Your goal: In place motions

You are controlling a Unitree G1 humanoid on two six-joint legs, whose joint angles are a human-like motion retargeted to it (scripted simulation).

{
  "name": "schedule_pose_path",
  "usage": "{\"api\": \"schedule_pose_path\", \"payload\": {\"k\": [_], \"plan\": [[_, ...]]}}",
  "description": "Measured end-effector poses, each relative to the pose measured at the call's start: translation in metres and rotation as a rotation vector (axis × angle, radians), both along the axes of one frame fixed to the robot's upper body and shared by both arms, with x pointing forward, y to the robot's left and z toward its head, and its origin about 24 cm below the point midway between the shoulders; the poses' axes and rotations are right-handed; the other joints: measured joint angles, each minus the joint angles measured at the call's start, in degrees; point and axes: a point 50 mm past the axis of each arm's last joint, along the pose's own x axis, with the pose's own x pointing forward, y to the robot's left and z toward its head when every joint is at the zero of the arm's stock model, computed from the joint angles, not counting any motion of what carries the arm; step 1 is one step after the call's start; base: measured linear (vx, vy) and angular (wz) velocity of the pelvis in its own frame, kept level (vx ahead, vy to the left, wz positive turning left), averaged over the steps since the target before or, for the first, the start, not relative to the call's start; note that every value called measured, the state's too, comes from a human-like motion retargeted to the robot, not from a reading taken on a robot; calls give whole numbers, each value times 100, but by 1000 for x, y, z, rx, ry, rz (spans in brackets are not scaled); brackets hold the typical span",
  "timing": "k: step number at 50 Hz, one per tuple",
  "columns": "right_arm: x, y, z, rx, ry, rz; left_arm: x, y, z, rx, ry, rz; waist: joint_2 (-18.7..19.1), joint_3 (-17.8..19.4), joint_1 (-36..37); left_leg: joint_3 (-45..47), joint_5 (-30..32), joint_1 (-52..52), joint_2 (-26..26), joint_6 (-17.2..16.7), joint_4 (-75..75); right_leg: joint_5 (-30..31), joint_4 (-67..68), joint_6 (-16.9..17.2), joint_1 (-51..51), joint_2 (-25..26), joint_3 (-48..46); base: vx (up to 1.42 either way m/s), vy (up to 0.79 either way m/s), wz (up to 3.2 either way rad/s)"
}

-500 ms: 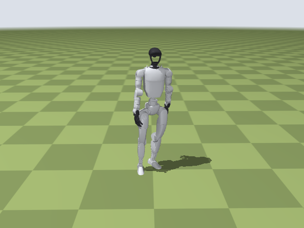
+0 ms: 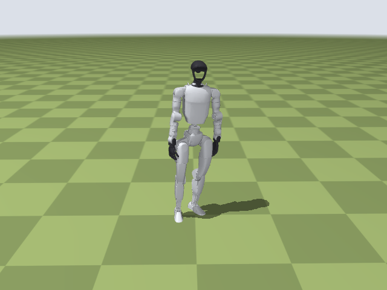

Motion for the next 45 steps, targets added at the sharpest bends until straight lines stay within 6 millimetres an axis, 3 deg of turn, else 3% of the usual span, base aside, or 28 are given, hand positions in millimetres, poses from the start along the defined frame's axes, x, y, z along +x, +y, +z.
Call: {"api": "schedule_pose_path", "payload": {"k": [6, 10, 14, 18, 21, 24, 27, 31, 35, 39, 42, 45], "plan": [[-85, -26, 6, -107, 223, -121, 122, -2, 9, -7, -357, -80, -47, 10, -150, -128, 35, -71, -29, 23, 59, -23, -36, 17, 85, -10, -131, 0, -2, 14], [-131, -37, 17, -170, 358, -220, 185, -14, 27, -24, -581, -103, -32, 24, -211, -130, 33, -83, -22, 34, 71, -25, -35, 22, 93, -3, -132, 0, 0, 0], [-158, -42, 26, -219, 445, -329, 217, -22, 41, -42, -714, -123, 14, 32, -210, -67, 11, -75, -3, 40, 70, -20, -24, 18, 69, 13, -71, 0, 0, 0], [-160, -40, 27, -222, 448, -402, 219, -26, 43, -38, -746, -162, 57, 50, -167, -23, -11, -55, 4, 43, 79, -17, -17, 21, 70, 19, -28, 0, 0, 0], [-148, -37, 22, -200, 406, -402, 202, -26, 34, -37, -688, -205, 81, 50, -117, -40, -19, -39, -11, 48, 78, -21, -20, 25, 89, 10, -44, 0, 0, 0], [-127, -32, 16, -170, 348, -352, 167, -25, 19, -32, -569, -217, 112, 17, -63, -82, -19, -39, -33, 54, 64, -30, -18, 32, 91, -7, -86, 0, 0, 0], [-97, -27, 9, -143, 276, -279, 116, -23, 4, -22, -403, -187, 141, -6, 3, -108, -18, -10, -52, 62, 30, -29, -19, 33, 94, -18, -113, 0, 0, 0], [-43, -16, 3, -84, 155, -164, 32, -20, -5, 40, -149, -54, 131, -22, 80, -55, -33, 60, -65, 55, -8, -10, -22, 22, 92, -25, -63, 0, 0, 0], [26, 9, 4, 20, -9, -40, -51, -18, 2, 153, 67, 126, 117, 25, 78, 24, -49, 121, -53, 35, -34, 11, -6, 6, 66, -24, 17, -1, 0, -4], [88, 42, 15, 165, -199, 58, -118, -21, 19, 139, 235, 207, 140, 72, 84, 89, -57, 156, -22, 18, -68, 29, 5, 7, 31, -2, 86, -3, 0, -9], [120, 61, 27, 245, -307, 139, -152, -23, 33, 80, 328, 212, 130, 100, 58, 103, -53, 169, -8, 6, -82, 39, 8, 8, 20, 5, 102, 0, 0, 0], [138, 70, 36, 259, -365, 223, -171, -24, 43, 13, 386, 205, 102, 111, 30, 117, -49, 174, -2, -5, -85, 45, 6, 2, 16, 8, 115, 0, 0, 0]]}}
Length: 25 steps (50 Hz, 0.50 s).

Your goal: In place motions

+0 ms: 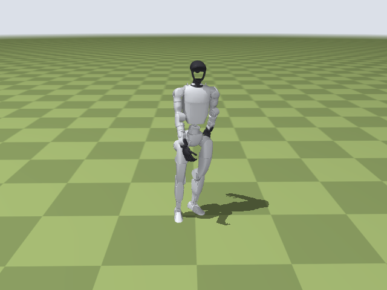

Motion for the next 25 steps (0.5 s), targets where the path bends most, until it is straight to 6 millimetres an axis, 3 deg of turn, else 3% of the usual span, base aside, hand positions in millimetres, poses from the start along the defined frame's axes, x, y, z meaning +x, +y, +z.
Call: {"api": "schedule_pose_path", "payload": {"k": [5, 10, 17, 21, 25], "plan": [[-3, -4, -2, -49, -23, 56, 7, 7, -2, -17, 1, -24, -40, 1, -34, -17, 5, -14, 8, -8, 5, -8, 1, -4, 0, 3, -19, 0, 0, 0], [-50, -25, -21, -98, 128, -21, 63, 16, -23, 28, -104, -109, -61, -36, -60, -72, 18, -63, 8, -3, 25, -30, -7, -6, 12, 6, -76, 0, 0, 0], [-170, -68, -37, -191, 492, -332, 203, 24, -43, 9, -431, -333, -92, -72, -61, -228, 60, -193, -13, 18, 105, -66, -52, -1, 79, 2, -237, 1, -2, 16], [-237, -88, -27, -243, 702, -550, 294, 18, -33, -3, -683, -435, -99, -65, -118, -311, 93, -265, -28, 32, 138, -71, -82, -1, 108, -5, -325, -1, -1, 12], [-287, -106, -13, -346, 824, -677, 369, 5, -10, 5, -938, -486, -74, -47, -125, -269, 95, -291, -26, 46, 149, -53, -98, -29, 88, 6, -290, -1, 1, -5]]}}
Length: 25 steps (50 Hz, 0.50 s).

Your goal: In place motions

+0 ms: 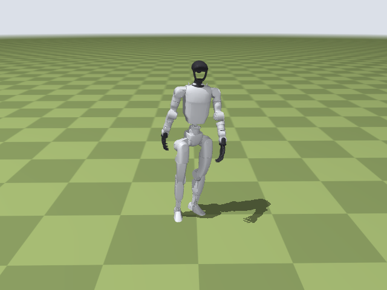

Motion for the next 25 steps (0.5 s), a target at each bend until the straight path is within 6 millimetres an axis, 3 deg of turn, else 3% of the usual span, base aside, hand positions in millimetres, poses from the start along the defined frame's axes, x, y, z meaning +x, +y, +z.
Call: {"api": "schedule_pose_path", "payload": {"k": [3, 6, 9, 12, 15, 18, 21, 25], "plan": [[-23, -11, 9, -67, 66, -13, 38, -6, 18, -7, -148, -29, 33, 23, 11, 81, -14, 14, 20, -1, -1, 19, 1, -24, -26, 15, 77, -5, 3, -25], [-32, -15, 13, -97, 95, -23, 59, -3, 32, 34, -247, -84, 69, 41, 15, 143, -28, 26, 38, -2, 4, 31, 5, -39, -45, 27, 136, -2, 2, -14], [-30, -12, 12, -98, 92, -38, 63, 4, 36, 104, -290, -135, 101, 47, 30, 165, -36, 42, 46, 0, 1, 30, 9, -47, -45, 39, 155, 0, 0, 0], [-17, -5, 6, -77, 62, -33, 48, 10, 27, 151, -256, -156, 133, 31, 74, 155, -37, 49, 48, 4, -6, 23, 11, -49, -39, 46, 143, 0, 0, 0], [7, 4, -3, -28, 6, 0, 13, 11, 7, 144, -129, -156, 153, 13, 136, 122, -33, 63, 38, 6, -17, 11, 11, -49, -21, 43, 108, 1, 2, 6], [45, 15, -12, 47, -95, 73, -40, 12, -15, 117, 58, -141, 147, 21, 216, 82, -31, 110, 17, 4, -33, 0, 16, -43, 15, 27, 69, 2, 5, 13], [96, 27, -20, 128, -239, 172, -101, 17, -30, 129, 252, -114, 134, 32, 300, 74, -37, 158, 0, -7, -49, -4, 30, -34, 28, 5, 64, 1, 2, 3], [175, 52, -20, 247, -476, 319, -191, 19, -35, 171, 474, 0, 124, 36, 330, 116, -53, 194, -7, -27, -89, -5, 61, -13, -23, -17, 119, 0, 0, 0]]}}
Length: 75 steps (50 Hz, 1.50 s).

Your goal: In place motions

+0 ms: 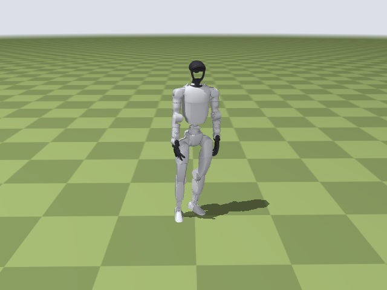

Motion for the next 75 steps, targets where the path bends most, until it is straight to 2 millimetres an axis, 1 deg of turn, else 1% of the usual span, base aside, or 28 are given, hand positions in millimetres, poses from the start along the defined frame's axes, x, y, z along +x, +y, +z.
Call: {"api": "schedule_pose_path", "payload": {"k": [3, 5, 8, 10, 12, 14, 16, 18, 20, 23, 26, 29, 32, 35, 38, 40, 42, 45, 49, 53, 56, 59, 63, 66, 69, 71, 73, 75], "plan": [[53, 24, 10, 76, -173, 102, -70, -7, 8, -8, 143, 197, 26, -24, -30, 52, -18, 2, 9, -16, -26, 6, 18, 8, -66, 1, 61, 0, 0, 0], [81, 39, 20, 121, -274, 154, -112, -15, 18, -32, 238, 335, 36, -20, -54, 82, -25, 11, 20, -29, -38, 13, 24, 7, -94, 7, 94, 0, 0, 0], [111, 56, 34, 172, -392, 204, -159, -28, 36, -53, 367, 477, 39, 14, -62, 133, -38, 48, 33, -40, -51, 23, 35, 6, -106, 15, 147, 0, 0, 0], [124, 64, 41, 196, -449, 228, -180, -35, 46, -57, 438, 524, 32, 33, -82, 152, -42, 64, 38, -46, -60, 29, 38, 5, -111, 16, 167, 0, 0, 0], [129, 67, 45, 207, -481, 246, -192, -39, 52, -56, 480, 532, 29, 35, -104, 164, -44, 69, 39, -48, -68, 34, 34, 5, -118, 19, 179, 0, 0, 0], [127, 66, 44, 205, -488, 258, -194, -40, 53, -60, 490, 518, 28, 21, -127, 171, -45, 62, 39, -49, -71, 35, 32, 5, -128, 19, 186, 0, 0, 0], [119, 61, 40, 190, -466, 258, -187, -39, 50, -73, 471, 490, 25, 0, -142, 175, -45, 49, 37, -49, -72, 34, 32, 4, -139, 18, 189, 0, 0, 0], [104, 52, 31, 165, -416, 236, -171, -35, 41, -85, 427, 452, 14, -24, -145, 174, -43, 35, 33, -47, -72, 32, 31, 4, -148, 15, 188, 0, 0, 0], [82, 40, 21, 135, -339, 190, -147, -29, 31, -82, 356, 409, -2, -48, -147, 162, -39, 17, 28, -44, -69, 29, 28, 5, -151, 11, 174, 0, 0, 0], [36, 16, 6, 79, -171, 81, -97, -19, 13, -57, 219, 337, -33, -89, -142, 137, -30, -22, 25, -39, -54, 25, 17, 8, -148, 8, 147, 2, -4, 5], [-21, -6, -2, 14, 11, -47, -37, -12, 2, -56, 79, 255, -77, -113, -118, 96, -16, -71, 26, -33, -27, 20, 2, 14, -129, 6, 103, 3, -6, 12], [-78, -22, -1, -50, 176, -172, 32, -10, -1, -108, -79, 175, -136, -115, -112, 22, 7, -133, 27, -28, 7, 13, -19, 25, -98, 1, 27, -1, -9, 21], [-128, -33, 6, -108, 309, -272, 104, -19, 7, -197, -272, 121, -196, -105, -153, -58, 35, -187, 21, -19, 31, 9, -44, 31, -65, -5, -58, -2, -11, 23], [-170, -40, 16, -163, 413, -329, 168, -33, 24, -257, -488, 87, -238, -86, -185, -98, 54, -211, 19, -14, 43, 10, -60, 21, -37, -3, -105, -1, -5, 9], [-199, -44, 26, -212, 494, -353, 217, -43, 47, -275, -674, 51, -239, -56, -196, -81, 59, -205, 35, -13, 50, 17, -59, 8, -27, 7, -92, 0, 0, 0], [-211, -47, 30, -235, 536, -362, 239, -46, 60, -277, -767, 29, -218, -40, -206, -55, 59, -197, 50, -18, 51, 25, -57, -6, -30, 17, -70, 0, 0, 0], [-215, -48, 32, -245, 558, -367, 252, -46, 69, -273, -823, 5, -186, -31, -215, -25, 59, -193, 66, -21, 50, 35, -57, -22, -37, 30, -47, 0, 0, 0], [-209, -47, 30, -240, 554, -383, 255, -44, 72, -265, -847, -31, -113, -51, -220, 1, 57, -215, 87, -23, 52, 44, -51, -31, -70, 41, -26, -1, 7, -9], [-176, -40, 18, -206, 467, -385, 231, -38, 56, -240, -756, -52, -28, -81, -214, -29, 63, -249, 83, -21, 56, 41, -53, -29, -83, 36, -60, 0, 8, 6], [-125, -31, 5, -145, 336, -325, 174, -33, 27, -214, -541, -28, 13, -105, -139, -103, 67, -241, 40, -12, 52, 27, -53, -21, -57, 5, -133, 2, 10, 18], [-75, -22, 0, -81, 210, -244, 111, -28, 7, -177, -319, 26, 23, -102, -34, -125, 63, -189, 2, -7, 35, 18, -47, -12, -27, -20, -149, 3, 9, 9], [-18, -10, 0, -13, 60, -146, 39, -23, -1, -128, -89, 97, 28, -94, 48, -114, 52, -133, -31, -9, 11, 14, -37, 0, -16, -46, -129, 2, 6, -1], [56, 17, 11, 85, -160, -18, -56, -18, 6, -50, 143, 203, 38, -95, 100, -46, 34, -89, -47, -20, -26, 15, -10, 17, -63, -64, -48, 0, 2, -7], [97, 40, 26, 164, -309, 57, -119, -17, 21, -36, 283, 272, 50, -86, 111, 20, 16, -51, -37, -34, -45, 23, 4, 21, -92, -56, 25, 0, 2, -14], [123, 55, 40, 204, -422, 115, -167, -22, 40, -31, 406, 329, 59, -61, 99, 60, -2, -5, -23, -43, -52, 27, 11, 21, -88, -42, 68, 0, 0, 0], [131, 59, 44, 195, -462, 153, -187, -27, 50, -19, 473, 366, 55, -51, 82, 82, -7, 13, -9, -48, -53, 26, 17, 19, -85, -31, 90, 0, 0, 0], [132, 60, 44, 167, -477, 192, -195, -30, 54, -6, 513, 405, 43, -49, 58, 90, -8, 15, -1, -51, -51, 23, 20, 19, -84, -25, 99, 0, 0, 0], [126, 56, 41, 134, -465, 224, -190, -32, 51, -4, 503, 436, 27, -60, 34, 77, -3, 0, 0, -54, -47, 18, 19, 23, -87, -28, 87, 0, 0, 0]]}}
